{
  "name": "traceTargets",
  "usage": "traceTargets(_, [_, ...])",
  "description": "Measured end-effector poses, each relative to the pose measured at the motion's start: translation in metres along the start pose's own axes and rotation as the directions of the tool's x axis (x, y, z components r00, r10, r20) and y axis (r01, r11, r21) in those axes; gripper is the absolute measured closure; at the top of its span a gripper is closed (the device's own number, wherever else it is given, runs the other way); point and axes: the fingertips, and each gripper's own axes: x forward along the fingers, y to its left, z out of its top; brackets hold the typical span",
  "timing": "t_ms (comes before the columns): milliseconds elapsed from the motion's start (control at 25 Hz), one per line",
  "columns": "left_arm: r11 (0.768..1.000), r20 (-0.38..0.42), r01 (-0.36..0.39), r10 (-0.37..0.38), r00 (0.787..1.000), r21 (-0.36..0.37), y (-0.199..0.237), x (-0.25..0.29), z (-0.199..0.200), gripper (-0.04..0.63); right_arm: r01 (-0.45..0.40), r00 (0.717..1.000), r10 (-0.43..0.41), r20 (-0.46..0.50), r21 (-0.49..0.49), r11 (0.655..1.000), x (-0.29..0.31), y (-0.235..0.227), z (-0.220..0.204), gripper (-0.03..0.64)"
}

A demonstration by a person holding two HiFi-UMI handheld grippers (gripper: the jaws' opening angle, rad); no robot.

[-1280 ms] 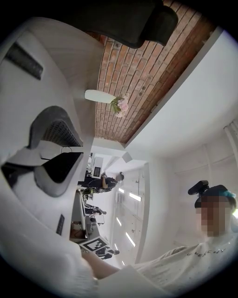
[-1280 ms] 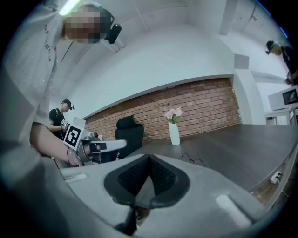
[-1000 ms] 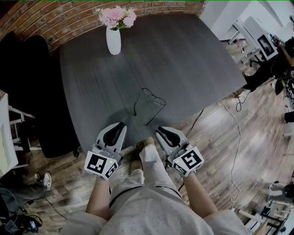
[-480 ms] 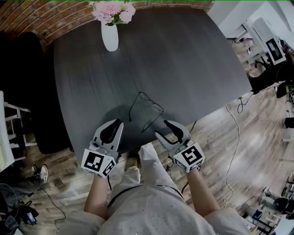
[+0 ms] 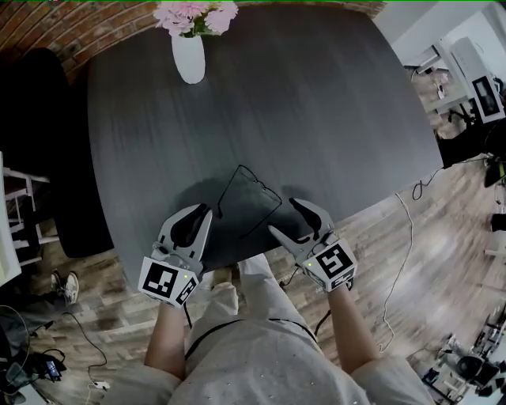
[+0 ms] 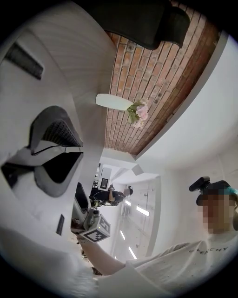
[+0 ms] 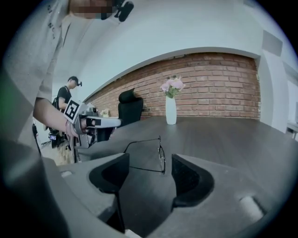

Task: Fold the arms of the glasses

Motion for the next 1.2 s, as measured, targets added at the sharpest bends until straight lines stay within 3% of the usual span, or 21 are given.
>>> traceTargets(160, [1.000, -0.014, -0.008, 0.008, 1.000, -0.004, 0.003, 0.009, -0.004, 0.561, -0.071, 0.994, 0.064, -0.084, -0.092, 0.993, 0.010, -0.002, -0.012, 0.333])
traceTargets(600, [0.997, -0.023, -0.046, 0.044, 0.999, -0.056, 0.018, 0.021, -0.012, 0.561, -0.219, 0.963, 0.181, -0.199, -0.191, 0.957, 0.034, 0.002, -0.022, 0.308])
traceTargets(1200, [0.996, -0.023, -0.065, 0.064, 0.998, -0.062, 0.024, 0.019, -0.012, 0.561, -0.252, 0.955, 0.213, -0.206, -0.182, 0.951, 0.048, 0.001, -0.020, 0.329])
